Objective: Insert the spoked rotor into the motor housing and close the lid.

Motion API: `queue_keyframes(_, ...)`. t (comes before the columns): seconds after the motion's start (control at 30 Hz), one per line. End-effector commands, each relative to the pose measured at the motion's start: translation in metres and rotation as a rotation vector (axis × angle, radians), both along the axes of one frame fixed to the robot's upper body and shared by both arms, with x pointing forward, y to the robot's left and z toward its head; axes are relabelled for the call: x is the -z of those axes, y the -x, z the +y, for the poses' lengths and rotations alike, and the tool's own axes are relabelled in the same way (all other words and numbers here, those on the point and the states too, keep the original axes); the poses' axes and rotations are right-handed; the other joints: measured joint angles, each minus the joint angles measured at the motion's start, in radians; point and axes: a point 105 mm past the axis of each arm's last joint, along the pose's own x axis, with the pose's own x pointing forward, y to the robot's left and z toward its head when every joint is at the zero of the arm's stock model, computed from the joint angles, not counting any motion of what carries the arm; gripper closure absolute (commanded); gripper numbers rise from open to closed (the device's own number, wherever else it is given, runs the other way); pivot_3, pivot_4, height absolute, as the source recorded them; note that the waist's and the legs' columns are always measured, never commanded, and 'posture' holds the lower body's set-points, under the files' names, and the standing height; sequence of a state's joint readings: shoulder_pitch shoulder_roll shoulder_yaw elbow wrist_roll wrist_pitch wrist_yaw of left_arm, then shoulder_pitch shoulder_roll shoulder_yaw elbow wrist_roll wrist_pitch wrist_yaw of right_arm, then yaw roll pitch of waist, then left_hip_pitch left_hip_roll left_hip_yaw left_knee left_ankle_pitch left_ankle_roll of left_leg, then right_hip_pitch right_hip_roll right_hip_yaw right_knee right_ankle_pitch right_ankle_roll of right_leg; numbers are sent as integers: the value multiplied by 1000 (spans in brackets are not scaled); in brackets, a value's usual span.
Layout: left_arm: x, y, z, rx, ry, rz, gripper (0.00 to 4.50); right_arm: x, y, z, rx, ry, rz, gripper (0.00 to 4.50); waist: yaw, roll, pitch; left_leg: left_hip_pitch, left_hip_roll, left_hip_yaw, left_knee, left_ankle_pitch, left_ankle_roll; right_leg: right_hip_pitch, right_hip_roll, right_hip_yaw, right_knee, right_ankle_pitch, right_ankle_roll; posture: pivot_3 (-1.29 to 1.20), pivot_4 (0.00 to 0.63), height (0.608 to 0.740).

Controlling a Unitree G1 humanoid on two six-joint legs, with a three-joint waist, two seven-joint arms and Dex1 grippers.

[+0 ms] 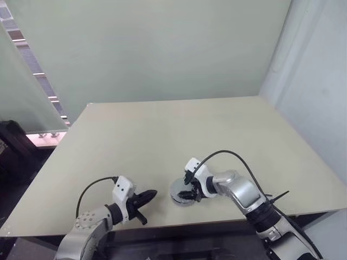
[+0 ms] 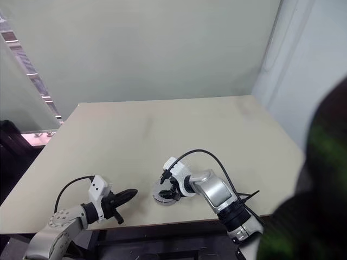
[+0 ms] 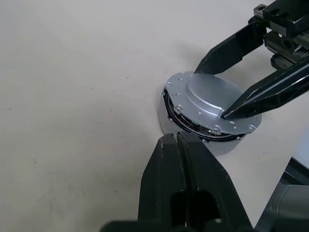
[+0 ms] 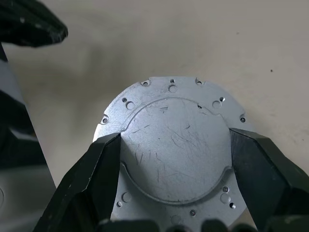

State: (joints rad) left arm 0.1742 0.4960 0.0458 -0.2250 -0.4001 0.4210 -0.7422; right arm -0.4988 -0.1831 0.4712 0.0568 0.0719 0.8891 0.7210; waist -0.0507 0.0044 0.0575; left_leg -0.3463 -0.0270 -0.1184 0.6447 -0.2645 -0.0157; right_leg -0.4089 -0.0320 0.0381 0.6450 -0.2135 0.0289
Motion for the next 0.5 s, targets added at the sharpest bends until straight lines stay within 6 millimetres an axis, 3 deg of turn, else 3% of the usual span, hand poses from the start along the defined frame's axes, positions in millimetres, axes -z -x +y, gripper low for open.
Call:
queue_keyframes(0.03, -9, -2, -1, 19, -7, -36, 4500, -17, -3, 8, 10, -42, -47, 1282, 0, 0, 0, 0, 0, 0, 0, 0, 0, 0, 0, 0, 0, 0, 0, 0, 0, 740)
queue_keyframes(0.5, -10, -1, -2, 18, -11, -34, 4500, 1, -4, 9, 39, 141, -78, 1282, 0, 0, 0, 3, 1, 1, 0, 0, 0, 2, 0, 0, 0, 0, 0, 0, 0, 740)
